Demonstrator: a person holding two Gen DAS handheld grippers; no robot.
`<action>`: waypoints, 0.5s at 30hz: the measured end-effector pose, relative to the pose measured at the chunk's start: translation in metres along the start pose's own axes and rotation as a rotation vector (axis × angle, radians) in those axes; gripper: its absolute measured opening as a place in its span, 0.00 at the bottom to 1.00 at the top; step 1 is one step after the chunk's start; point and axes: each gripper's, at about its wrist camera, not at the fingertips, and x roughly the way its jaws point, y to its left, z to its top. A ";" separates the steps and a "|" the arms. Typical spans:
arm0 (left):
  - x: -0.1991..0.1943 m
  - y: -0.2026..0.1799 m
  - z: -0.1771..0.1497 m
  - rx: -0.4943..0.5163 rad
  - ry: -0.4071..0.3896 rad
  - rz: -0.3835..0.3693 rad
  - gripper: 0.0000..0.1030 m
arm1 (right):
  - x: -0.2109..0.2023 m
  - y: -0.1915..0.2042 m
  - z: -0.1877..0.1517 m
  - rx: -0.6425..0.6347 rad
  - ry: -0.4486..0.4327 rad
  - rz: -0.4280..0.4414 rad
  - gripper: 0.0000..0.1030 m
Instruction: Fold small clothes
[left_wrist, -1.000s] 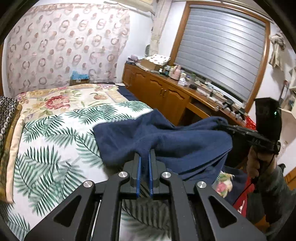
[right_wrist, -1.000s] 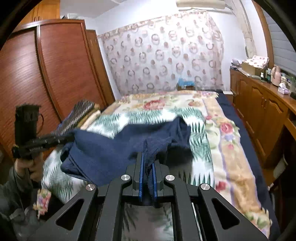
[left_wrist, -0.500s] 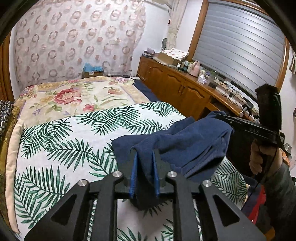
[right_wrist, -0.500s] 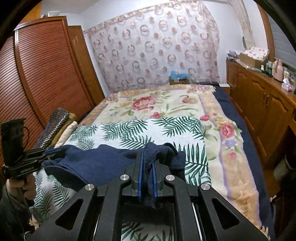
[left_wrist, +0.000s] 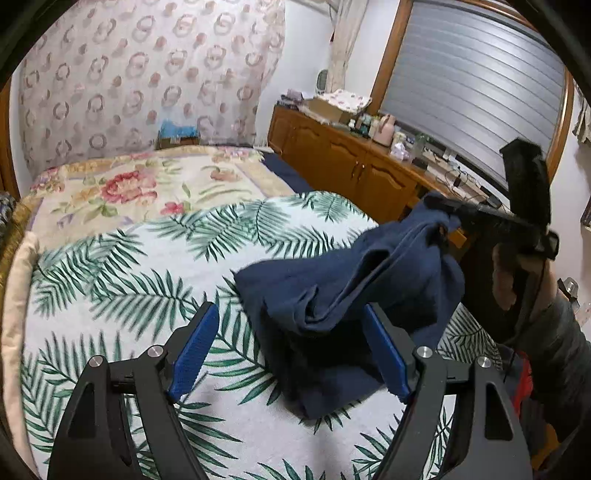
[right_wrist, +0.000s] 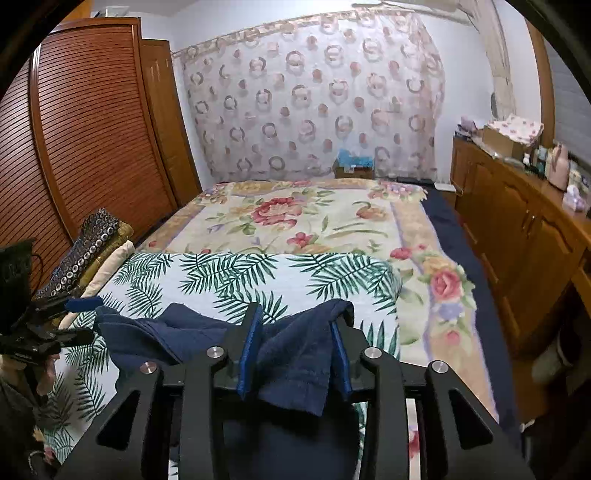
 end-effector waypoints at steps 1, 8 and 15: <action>0.002 0.000 -0.001 -0.001 0.005 -0.008 0.78 | -0.001 -0.002 0.000 0.014 -0.001 0.010 0.44; 0.015 -0.009 0.002 0.027 0.023 0.003 0.78 | 0.008 -0.022 0.009 0.078 0.031 0.005 0.67; 0.048 -0.004 0.019 0.048 0.048 0.105 0.78 | -0.005 -0.026 0.012 0.049 0.025 -0.036 0.67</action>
